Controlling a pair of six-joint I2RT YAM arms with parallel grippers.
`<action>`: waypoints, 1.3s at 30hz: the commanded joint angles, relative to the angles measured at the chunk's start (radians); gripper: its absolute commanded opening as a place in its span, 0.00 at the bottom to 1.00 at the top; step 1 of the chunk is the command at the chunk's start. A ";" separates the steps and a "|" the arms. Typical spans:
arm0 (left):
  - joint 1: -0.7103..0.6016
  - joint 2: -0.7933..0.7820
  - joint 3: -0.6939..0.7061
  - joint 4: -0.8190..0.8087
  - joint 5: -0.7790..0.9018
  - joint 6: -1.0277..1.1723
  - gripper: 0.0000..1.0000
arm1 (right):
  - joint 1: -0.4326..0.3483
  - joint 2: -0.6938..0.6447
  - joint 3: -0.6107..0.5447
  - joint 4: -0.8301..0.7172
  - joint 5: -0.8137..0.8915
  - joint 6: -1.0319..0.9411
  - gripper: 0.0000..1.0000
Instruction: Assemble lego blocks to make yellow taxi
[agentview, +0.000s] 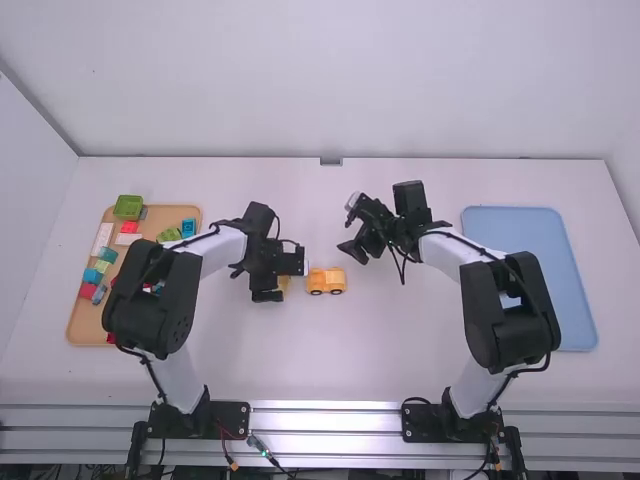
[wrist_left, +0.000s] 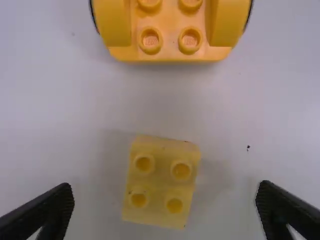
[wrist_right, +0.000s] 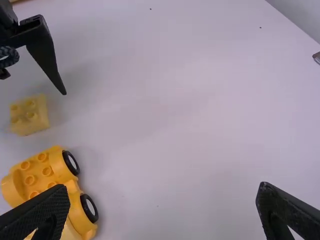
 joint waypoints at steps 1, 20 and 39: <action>0.000 0.005 -0.008 0.006 0.015 -0.004 0.99 | 0.002 -0.009 0.018 -0.004 -0.009 0.006 0.99; 0.226 -0.048 -0.030 0.045 0.587 0.269 0.99 | 0.002 -0.009 0.018 -0.005 -0.011 0.003 0.99; 0.261 0.132 -0.108 0.242 0.806 0.262 0.99 | 0.002 -0.009 0.018 -0.023 -0.119 -0.056 0.99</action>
